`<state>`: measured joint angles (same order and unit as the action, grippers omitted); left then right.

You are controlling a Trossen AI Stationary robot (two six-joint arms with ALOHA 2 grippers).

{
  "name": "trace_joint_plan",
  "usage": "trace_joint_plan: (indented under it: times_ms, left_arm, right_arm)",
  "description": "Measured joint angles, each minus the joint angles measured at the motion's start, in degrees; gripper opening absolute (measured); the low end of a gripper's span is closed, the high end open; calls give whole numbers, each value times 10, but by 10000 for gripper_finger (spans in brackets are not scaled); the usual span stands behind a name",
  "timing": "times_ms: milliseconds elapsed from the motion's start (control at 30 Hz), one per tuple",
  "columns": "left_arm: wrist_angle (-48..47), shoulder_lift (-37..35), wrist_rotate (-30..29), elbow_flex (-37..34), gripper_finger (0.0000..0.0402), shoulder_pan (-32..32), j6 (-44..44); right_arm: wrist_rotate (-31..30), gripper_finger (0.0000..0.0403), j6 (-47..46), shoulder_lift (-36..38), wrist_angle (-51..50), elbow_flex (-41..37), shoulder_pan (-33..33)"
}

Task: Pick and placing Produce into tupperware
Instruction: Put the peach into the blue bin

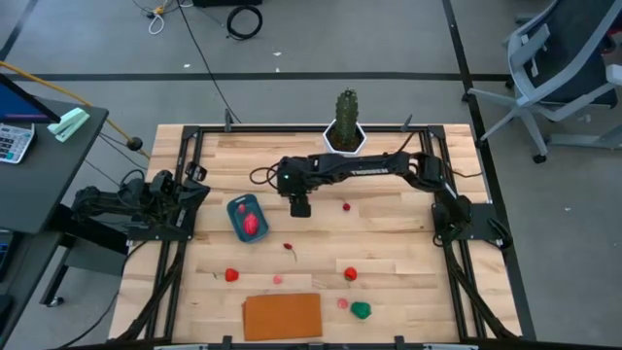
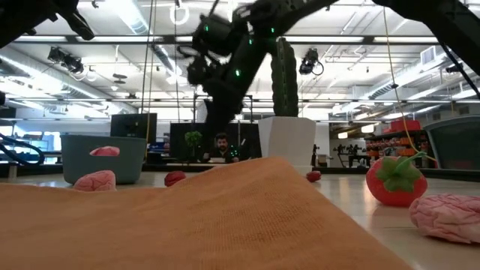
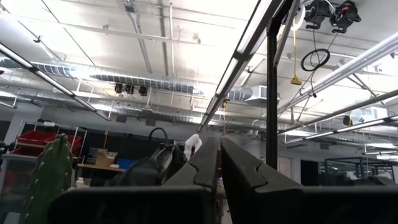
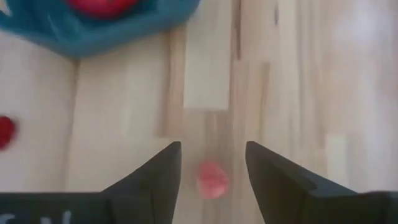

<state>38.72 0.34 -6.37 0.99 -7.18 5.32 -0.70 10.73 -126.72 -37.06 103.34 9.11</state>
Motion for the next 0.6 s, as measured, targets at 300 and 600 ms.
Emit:
trace_joint_plan:
  times_ms: [300,600]
  left_arm:
    - [0,0,0,0,17,0,0]
    - [0,0,0,0,26,0,-1]
  right_arm:
    - [12,188,-7,-1,69,-96,10]
    - [12,187,-2,0,163,-147,13]
